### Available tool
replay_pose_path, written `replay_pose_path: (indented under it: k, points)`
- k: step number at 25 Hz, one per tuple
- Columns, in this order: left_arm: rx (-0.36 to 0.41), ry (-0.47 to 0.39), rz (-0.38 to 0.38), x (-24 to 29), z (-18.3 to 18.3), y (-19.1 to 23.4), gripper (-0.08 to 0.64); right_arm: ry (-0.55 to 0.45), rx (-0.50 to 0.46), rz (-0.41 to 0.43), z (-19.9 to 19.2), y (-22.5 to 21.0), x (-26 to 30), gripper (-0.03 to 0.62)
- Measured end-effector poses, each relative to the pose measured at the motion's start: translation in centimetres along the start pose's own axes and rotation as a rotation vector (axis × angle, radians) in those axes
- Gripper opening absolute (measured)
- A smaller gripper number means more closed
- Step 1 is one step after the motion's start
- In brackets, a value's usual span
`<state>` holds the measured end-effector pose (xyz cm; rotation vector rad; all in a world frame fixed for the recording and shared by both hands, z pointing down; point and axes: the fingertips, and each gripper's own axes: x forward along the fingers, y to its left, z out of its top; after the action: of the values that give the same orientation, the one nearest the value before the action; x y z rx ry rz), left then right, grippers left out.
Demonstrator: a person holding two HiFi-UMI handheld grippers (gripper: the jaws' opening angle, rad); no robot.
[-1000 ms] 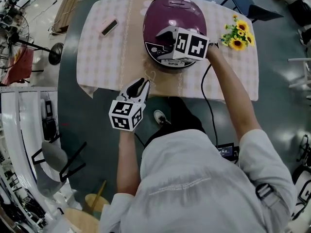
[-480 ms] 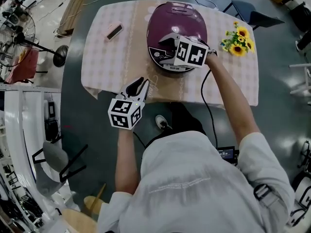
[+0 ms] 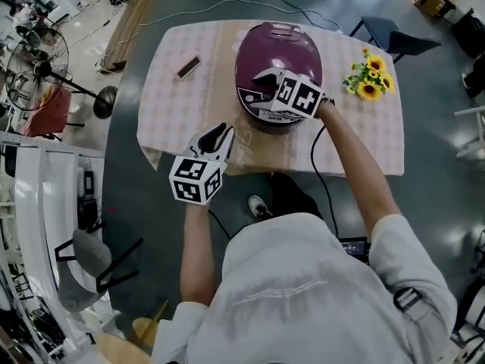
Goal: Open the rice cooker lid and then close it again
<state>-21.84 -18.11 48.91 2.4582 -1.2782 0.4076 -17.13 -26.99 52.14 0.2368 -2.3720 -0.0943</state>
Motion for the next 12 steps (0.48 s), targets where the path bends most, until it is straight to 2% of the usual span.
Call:
replay_pose_path:
  k: [4, 8, 12]
  points:
    - [0.013, -0.021, 0.006, -0.4, 1.0, 0.6, 0.086, -0.041, 0.094, -0.085, -0.2, -1.1, -0.8, 0.187]
    - [0.029, -0.044, 0.0, -0.5, 2.3, 0.6, 0.086, -0.145, 0.219, -0.188, 1.7, -2.7, -3.3, 0.135]
    - [0.055, -0.073, -0.004, -0.4, 4.0, 0.4, 0.086, -0.192, 0.24, -0.309, 2.4, -3.4, -6.2, 0.101]
